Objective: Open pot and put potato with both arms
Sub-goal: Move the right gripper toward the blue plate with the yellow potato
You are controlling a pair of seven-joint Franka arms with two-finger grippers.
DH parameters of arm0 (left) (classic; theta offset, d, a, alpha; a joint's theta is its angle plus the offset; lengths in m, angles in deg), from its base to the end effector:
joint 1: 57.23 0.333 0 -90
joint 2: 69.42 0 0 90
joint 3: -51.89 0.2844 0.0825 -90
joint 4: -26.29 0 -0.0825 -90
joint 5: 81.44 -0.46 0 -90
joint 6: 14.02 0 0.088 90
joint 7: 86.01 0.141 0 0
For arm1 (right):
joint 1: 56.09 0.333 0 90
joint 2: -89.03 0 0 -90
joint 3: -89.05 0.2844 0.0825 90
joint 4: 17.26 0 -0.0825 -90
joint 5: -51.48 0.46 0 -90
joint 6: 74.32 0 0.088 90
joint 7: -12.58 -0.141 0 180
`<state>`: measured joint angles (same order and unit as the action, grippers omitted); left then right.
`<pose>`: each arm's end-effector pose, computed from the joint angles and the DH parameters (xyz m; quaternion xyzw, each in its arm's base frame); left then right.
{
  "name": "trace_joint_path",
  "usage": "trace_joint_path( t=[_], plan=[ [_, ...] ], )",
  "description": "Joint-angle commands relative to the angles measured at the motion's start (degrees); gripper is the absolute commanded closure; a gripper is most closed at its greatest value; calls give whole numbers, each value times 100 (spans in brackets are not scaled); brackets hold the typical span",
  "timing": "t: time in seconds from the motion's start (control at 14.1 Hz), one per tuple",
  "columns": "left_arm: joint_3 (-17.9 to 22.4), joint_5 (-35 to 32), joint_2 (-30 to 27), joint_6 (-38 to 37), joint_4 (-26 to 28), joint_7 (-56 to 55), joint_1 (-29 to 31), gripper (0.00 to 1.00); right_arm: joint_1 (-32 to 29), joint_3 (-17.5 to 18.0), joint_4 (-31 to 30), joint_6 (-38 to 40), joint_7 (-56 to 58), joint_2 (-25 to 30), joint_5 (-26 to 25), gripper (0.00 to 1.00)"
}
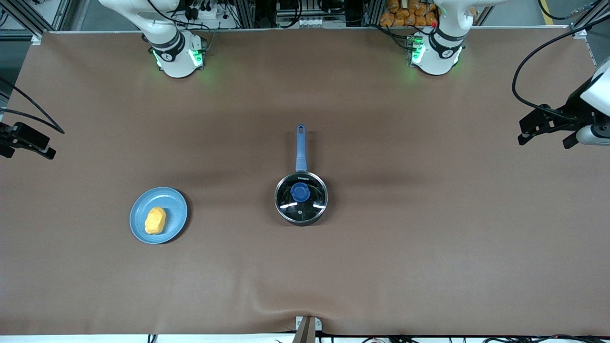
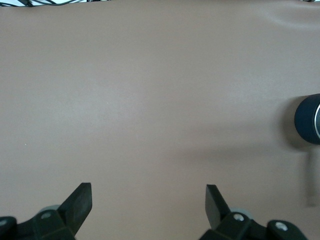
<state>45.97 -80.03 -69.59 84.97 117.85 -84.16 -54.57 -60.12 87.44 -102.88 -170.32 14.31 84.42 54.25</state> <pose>0.6482 -0.0401 0.5609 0.9968 -0.0434 0.0661 0.0129 0.6646 -0.0587 0.5592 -0.9978 0.0353 -0.0517 0.0197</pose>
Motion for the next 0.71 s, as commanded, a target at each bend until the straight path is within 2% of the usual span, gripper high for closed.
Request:
trace_joint_path(
  t=[0.0, 0.14, 0.64],
  plan=[
    [74, 69, -36, -37, -172, -366, -29, 0, -80, 64, -112, -59, 64, 93, -22, 0],
    [144, 113, -36, -37, -208, -843, -142, 0, -89, 64, -112, -59, 64, 93, -22, 0],
    [145, 78, -1, -177, -147, -774, -29, 0, -116, 64, -103, -85, 64, -56, -13, 0]
  ],
)
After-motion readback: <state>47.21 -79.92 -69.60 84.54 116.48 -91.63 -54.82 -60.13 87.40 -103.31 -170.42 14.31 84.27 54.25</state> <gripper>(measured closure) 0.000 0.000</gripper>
